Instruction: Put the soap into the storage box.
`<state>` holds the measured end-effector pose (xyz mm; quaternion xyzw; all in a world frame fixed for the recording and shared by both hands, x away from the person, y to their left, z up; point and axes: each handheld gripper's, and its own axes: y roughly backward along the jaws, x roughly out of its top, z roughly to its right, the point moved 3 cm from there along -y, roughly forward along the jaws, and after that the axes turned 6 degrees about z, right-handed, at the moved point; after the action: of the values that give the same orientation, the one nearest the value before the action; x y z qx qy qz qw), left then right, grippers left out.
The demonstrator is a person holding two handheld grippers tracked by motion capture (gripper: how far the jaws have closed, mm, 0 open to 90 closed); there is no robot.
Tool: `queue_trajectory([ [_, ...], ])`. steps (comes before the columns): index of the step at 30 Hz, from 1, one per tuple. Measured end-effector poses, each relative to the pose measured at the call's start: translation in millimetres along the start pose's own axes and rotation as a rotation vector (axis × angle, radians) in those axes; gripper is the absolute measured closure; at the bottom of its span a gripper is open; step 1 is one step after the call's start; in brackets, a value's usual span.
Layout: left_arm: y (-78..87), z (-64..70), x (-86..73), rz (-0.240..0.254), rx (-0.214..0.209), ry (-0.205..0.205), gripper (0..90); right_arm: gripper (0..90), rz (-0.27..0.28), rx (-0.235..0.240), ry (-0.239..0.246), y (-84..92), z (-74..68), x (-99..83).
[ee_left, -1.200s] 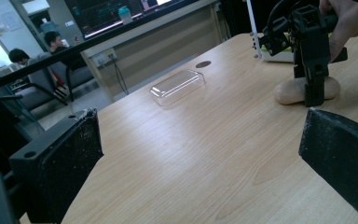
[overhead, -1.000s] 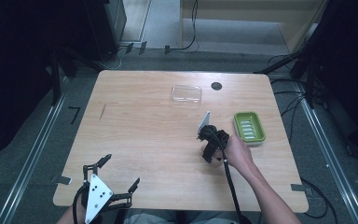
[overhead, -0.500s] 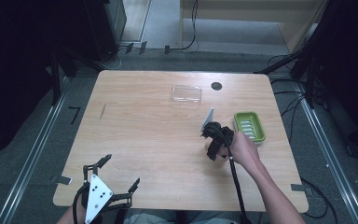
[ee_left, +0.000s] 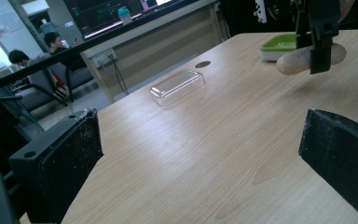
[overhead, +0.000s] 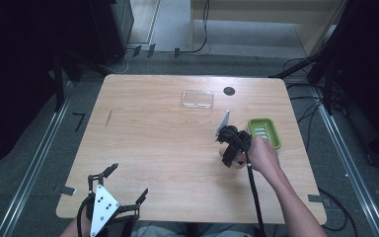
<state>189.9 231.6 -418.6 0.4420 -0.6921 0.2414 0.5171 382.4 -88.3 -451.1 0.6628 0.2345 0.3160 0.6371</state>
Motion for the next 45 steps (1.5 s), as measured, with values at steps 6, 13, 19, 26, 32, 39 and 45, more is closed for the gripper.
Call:
queue_trajectory([
  [6,-0.2,0.2,-0.1,-0.001,0.0,-0.001,0.0,33.8,0.0,0.002,0.001,5.7,3.4,-1.8],
  [13,-0.5,0.5,-0.1,-0.002,-0.002,-0.003,0.0,33.9,0.005,-0.005,0.003,11.7,7.8,-3.7],
  [19,-0.6,0.4,-0.3,-0.003,-0.001,-0.001,0.0,33.9,0.013,-0.004,-0.003,16.2,11.4,-4.8],
  [26,-0.7,0.4,-0.3,-0.003,0.0,-0.001,0.0,33.9,0.027,-0.008,-0.009,24.3,20.1,-8.0],
  [32,-1.0,0.6,-0.2,-0.003,0.0,-0.001,0.0,33.9,0.038,-0.009,-0.023,29.1,27.0,-11.0],
  [39,-1.0,0.5,-0.3,-0.004,0.001,0.0,0.0,33.9,0.051,-0.011,-0.047,33.2,36.6,-14.1],
  [45,-1.0,0.4,-0.4,-0.003,0.0,-0.001,0.0,33.9,0.059,-0.016,-0.062,37.0,44.9,-16.6],
])
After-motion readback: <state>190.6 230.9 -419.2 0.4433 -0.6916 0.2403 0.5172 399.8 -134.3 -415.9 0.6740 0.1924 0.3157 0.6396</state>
